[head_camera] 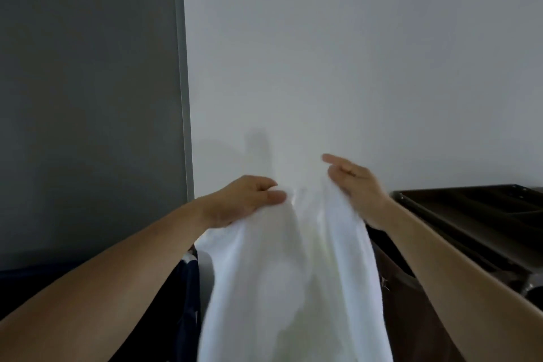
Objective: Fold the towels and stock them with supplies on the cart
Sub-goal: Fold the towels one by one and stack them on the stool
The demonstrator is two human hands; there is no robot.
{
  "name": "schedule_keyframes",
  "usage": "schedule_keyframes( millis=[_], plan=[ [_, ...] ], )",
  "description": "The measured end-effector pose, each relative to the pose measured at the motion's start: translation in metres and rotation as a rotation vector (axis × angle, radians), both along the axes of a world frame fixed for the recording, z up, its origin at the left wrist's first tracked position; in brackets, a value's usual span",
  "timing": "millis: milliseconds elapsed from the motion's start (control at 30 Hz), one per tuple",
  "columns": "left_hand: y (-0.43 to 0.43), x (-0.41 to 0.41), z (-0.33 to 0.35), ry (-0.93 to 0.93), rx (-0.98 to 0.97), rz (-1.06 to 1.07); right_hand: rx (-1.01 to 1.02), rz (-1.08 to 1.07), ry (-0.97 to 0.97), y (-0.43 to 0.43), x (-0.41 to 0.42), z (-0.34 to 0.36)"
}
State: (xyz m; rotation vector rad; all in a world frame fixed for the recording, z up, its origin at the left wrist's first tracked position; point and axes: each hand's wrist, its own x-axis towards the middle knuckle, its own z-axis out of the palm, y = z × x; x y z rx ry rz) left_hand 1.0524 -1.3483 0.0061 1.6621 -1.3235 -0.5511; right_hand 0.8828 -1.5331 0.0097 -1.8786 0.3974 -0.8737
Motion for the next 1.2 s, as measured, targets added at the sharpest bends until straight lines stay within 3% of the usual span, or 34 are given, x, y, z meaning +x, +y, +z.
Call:
schedule_keyframes(
  millis=[100, 200, 300, 433, 500, 667, 767, 833, 1000, 1200],
  plan=[
    [-0.017, -0.014, 0.018, -0.078, 0.072, -0.123, 0.275, 0.296, 0.025, 0.023, 0.005, -0.019],
    [-0.017, -0.011, 0.02, -0.055, 0.1, -0.133, 0.424, 0.339, 0.055, 0.027, 0.003, -0.032],
    [-0.007, -0.004, 0.014, -0.044, 0.137, -0.131, 0.433, 0.321, 0.063, 0.028, 0.005, -0.036],
    [0.011, 0.012, -0.001, -0.037, 0.248, -0.093, 0.461, 0.078, -0.132, 0.011, 0.006, -0.017],
    [0.02, 0.02, -0.011, 0.046, 0.223, -0.063, 0.438, -0.055, -0.181, -0.003, 0.001, -0.007],
    [0.02, 0.017, -0.027, 0.538, -0.084, 0.048, 0.309, -0.229, -0.133, -0.017, 0.002, -0.007],
    [0.006, 0.002, -0.03, 0.696, -0.151, 0.118, 0.189, -0.389, -0.084, -0.017, 0.001, -0.012],
    [-0.007, -0.011, -0.023, 0.646, -0.182, 0.239, 0.062, -0.439, -0.039, -0.011, 0.002, -0.016],
    [-0.04, -0.043, -0.012, 0.193, -0.187, 0.38, -0.271, -0.383, 0.072, 0.021, 0.009, -0.022],
    [-0.049, -0.062, -0.024, 0.132, -0.162, 0.292, -0.49, -0.359, 0.142, 0.039, 0.011, -0.025]
  ],
)
